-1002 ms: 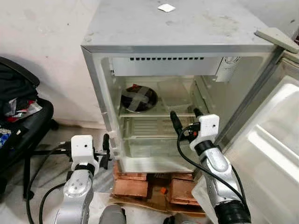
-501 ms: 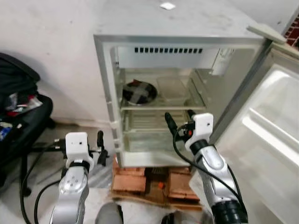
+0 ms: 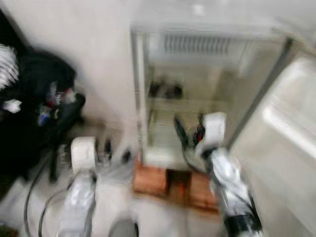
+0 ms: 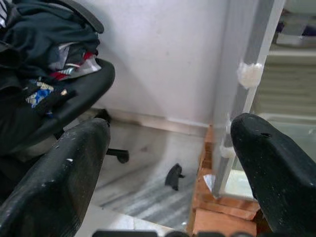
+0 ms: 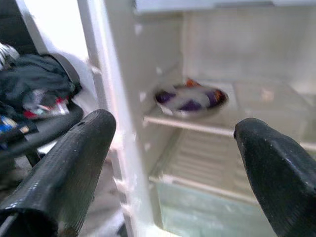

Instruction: Restocking fridge

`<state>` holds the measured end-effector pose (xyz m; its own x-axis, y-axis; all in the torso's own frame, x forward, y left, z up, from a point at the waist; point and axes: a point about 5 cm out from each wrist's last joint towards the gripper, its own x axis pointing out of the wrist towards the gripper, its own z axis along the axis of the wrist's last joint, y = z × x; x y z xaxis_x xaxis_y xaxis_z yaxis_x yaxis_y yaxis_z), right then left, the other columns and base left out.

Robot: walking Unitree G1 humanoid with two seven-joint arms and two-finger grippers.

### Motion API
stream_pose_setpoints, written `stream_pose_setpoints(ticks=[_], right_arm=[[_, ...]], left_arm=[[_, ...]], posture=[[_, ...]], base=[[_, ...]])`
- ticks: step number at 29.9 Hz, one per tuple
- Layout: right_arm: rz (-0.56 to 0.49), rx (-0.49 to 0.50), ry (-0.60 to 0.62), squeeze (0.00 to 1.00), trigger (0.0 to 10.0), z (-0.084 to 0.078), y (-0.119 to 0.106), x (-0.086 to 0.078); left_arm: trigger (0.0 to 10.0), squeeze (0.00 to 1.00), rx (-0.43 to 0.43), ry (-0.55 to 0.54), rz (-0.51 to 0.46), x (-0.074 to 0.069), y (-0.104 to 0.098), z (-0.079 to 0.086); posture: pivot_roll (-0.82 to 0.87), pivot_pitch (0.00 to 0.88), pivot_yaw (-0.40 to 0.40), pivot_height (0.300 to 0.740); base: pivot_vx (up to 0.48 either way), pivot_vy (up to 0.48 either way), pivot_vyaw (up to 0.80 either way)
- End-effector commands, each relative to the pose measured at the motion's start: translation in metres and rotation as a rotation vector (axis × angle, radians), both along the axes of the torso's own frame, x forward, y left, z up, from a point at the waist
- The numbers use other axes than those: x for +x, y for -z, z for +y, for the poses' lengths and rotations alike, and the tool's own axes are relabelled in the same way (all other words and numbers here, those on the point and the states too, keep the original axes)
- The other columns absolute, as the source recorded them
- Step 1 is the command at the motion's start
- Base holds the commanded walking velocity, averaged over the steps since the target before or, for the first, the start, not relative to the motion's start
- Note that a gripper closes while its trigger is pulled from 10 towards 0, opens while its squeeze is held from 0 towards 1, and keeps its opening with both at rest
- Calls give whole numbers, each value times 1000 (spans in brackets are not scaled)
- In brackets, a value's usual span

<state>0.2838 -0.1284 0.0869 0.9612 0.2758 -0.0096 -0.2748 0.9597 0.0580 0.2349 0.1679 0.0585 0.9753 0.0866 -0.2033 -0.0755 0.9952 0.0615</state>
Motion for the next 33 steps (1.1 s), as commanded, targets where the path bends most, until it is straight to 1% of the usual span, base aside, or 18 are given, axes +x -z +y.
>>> stream_pose_setpoints(ticks=[1,5,23,25,29,33], right_arm=[[-1,7,9,0,10000,0,-2,2],[-13,1,2,0,10000,2,-6,4],[-10,-3,-8,0,10000,4,-6,8],[-4,-2,-8,0,10000,5,-4,9],[-2,1,-9,0,10000,6,-3,10],[4,16,-7,0,10000,7,-4,12]], left_arm=[[10000,0,17,0,0,1,-1,3],[10000,0,20,5,3,0,-1,2],[10000,0,31,12,13,-2,0,2],[10000,0,32,35,7,-1,0,0],[10000,0,2,67,-25,4,-4,-9],[10000,0,22,56,-23,9,-6,-15]], posture=[[127,36,2,740],[131,38,-1,740],[142,42,-10,740],[145,43,-11,740],[148,42,-8,740],[139,42,-1,740]], base=[[-262,0,0],[-289,0,0],[-315,0,0],[0,0,0],[0,0,0],[0,0,0]])
